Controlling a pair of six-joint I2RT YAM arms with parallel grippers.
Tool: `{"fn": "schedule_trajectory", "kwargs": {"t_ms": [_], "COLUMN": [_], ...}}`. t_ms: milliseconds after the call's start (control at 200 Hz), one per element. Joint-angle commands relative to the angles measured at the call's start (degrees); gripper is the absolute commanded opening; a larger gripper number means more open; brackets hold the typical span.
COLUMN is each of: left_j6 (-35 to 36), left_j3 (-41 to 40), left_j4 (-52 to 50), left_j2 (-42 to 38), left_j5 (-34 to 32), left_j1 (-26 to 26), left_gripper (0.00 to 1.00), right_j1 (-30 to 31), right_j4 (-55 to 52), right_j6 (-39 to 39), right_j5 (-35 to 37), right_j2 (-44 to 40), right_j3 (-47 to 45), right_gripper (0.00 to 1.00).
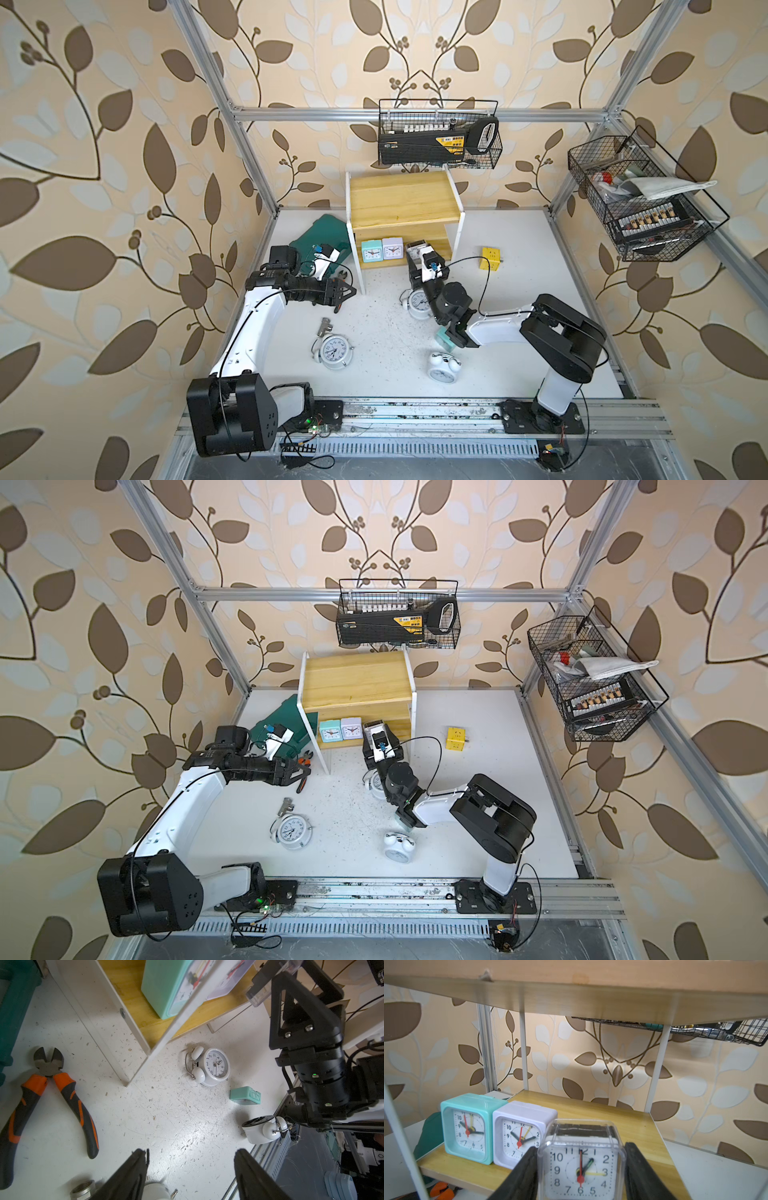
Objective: Place the alarm clocks on the shelf by style
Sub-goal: Place the alarm on the shelf.
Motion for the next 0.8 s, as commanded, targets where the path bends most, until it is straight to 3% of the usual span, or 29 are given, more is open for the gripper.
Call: {"fn": "schedule_trajectory", "kwargs": {"t_ms": [0, 795], "left_j6": [1.19, 1.42], "left_j3": [0.08, 0.0], "left_j4": [-0.37, -0.43], "left_j2": [0.16, -0.28], "left_j5": [1.83, 1.92], "left_j1": [0.16, 0.16], "left_gripper": [0.7, 0.7], "right_j1": [-0.56, -3.23], "right_j4": [3.55, -2.61], "right_j6": [-1.33, 3.62], "right_j5": [2.05, 0.83], "right_j2": [1.46, 6.78], "right_j3": [2.71, 7.57], "right_gripper": [0.43, 0.47]}}
